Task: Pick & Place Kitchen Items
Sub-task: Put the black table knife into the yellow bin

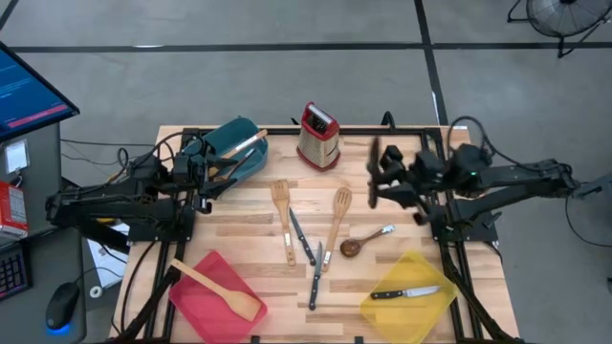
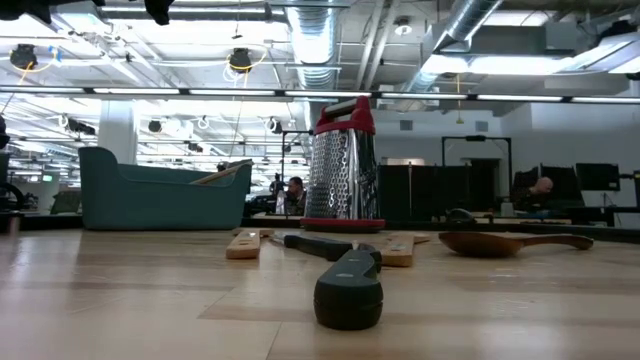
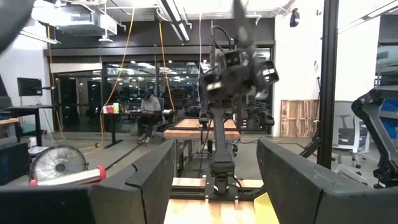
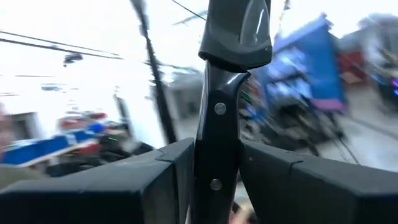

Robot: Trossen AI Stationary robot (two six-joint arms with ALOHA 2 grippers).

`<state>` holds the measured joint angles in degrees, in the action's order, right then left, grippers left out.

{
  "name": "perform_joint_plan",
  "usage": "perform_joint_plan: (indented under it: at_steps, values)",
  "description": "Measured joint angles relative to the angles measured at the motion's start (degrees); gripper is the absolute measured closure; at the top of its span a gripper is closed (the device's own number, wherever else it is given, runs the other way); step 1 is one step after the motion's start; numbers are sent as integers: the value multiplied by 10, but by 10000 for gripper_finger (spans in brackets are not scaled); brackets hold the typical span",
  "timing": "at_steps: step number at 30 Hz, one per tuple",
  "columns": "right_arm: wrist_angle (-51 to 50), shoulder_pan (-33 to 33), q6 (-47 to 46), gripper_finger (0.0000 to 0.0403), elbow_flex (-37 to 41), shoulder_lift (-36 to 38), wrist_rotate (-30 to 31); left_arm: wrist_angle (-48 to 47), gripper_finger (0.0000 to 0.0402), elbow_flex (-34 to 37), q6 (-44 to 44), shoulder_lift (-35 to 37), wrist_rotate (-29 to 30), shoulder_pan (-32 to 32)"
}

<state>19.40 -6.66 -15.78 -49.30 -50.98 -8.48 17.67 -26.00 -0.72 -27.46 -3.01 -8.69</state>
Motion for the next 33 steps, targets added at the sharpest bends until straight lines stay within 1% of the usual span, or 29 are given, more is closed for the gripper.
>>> perform_joint_plan:
  at_steps: [4,7,10,15,17,18,19,21,24,28,31,33]
  values:
    - [71,-22,29,285,0,1,-78,0,190,0,3,0,0,0]
    - [113,-28,29,285,0,1,-108,0,190,0,3,0,0,0]
    - [133,-27,29,285,0,1,-123,0,190,0,4,0,0,0]
    - [135,-26,29,285,0,1,-126,0,190,0,4,0,0,0]
    - [132,-26,30,285,0,0,-123,0,190,0,4,0,0,0]
    - [120,-26,37,285,0,0,-110,0,190,0,4,0,0,0]
    - [102,-26,43,285,0,0,-88,0,190,0,4,0,0,0]
    - [56,-26,57,285,0,0,-17,0,190,0,4,0,0,0]
    - [-1,-26,84,285,0,0,139,0,190,0,4,0,0,0]
    - [-54,-20,125,284,0,-15,354,0,190,0,4,0,1,0]
    - [-59,-4,152,284,0,-30,486,0,190,0,4,0,10,0]
    - [-59,10,182,284,0,-44,562,1,190,0,4,0,16,0]
